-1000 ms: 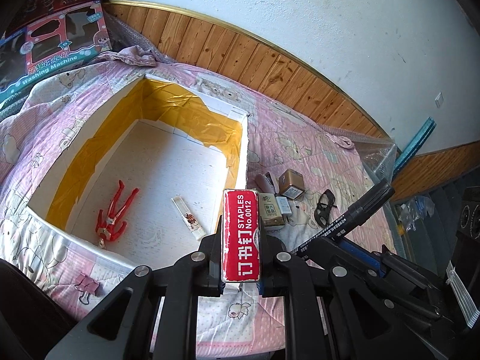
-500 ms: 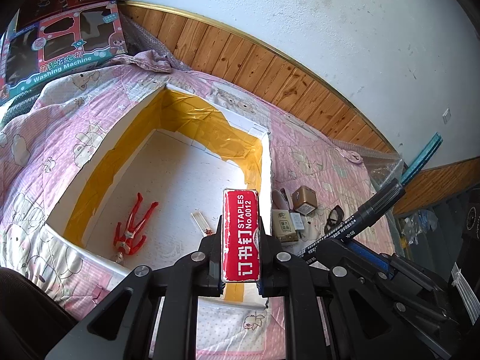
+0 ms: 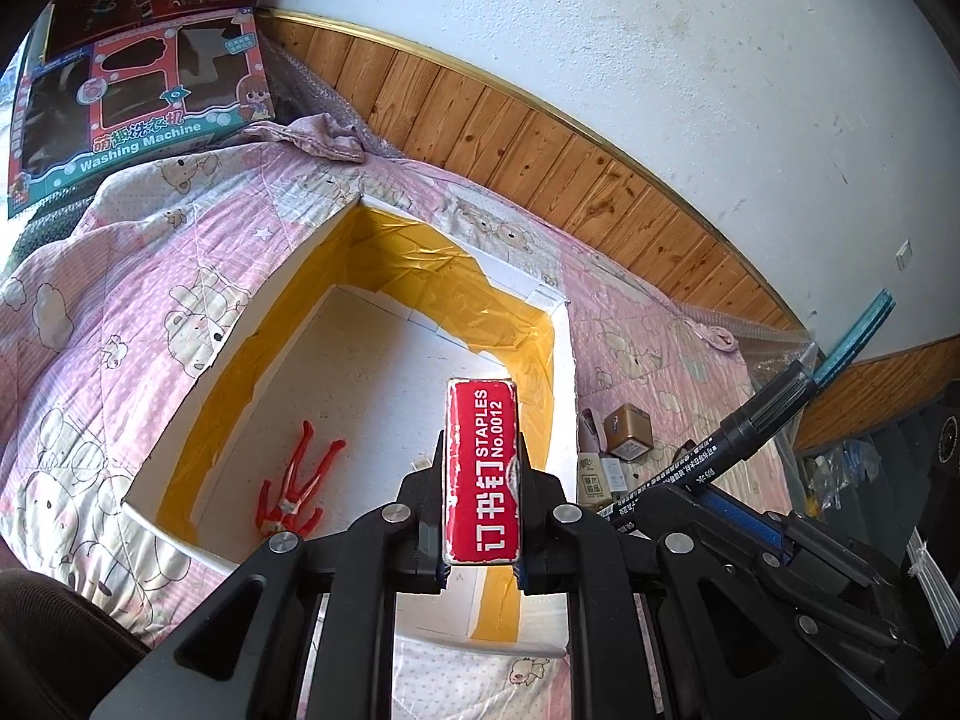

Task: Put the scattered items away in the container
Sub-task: 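Carry the staples box and marker over the cardboard box with both tools, then lower the red staples box with the left tool while the right tool lowers the black marker into the box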

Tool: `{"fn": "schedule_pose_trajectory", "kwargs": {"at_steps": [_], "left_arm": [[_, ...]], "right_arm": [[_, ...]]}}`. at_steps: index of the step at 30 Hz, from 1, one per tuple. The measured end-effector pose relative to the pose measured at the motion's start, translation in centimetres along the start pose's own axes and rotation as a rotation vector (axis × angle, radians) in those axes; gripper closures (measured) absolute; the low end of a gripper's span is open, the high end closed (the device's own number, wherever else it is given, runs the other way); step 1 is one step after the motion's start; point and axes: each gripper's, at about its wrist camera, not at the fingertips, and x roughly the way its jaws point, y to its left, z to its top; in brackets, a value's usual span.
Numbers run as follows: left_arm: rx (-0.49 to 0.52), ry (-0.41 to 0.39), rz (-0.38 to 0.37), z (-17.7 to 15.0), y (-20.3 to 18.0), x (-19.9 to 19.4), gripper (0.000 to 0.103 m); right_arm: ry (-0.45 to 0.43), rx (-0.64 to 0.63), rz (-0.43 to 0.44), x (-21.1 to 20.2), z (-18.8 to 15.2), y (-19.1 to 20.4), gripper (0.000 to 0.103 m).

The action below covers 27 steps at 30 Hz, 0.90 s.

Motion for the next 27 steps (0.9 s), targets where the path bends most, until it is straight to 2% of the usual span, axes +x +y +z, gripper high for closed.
{"fn": "schedule_pose_trajectory", "kwargs": {"at_steps": [27], "left_arm": [[0.050,0.003,0.028,4.9,0.4,3.7,0.088]], "right_arm": [[0.037,-0.008,-0.001,5.3,4.2,-2.1,0.089]]}}
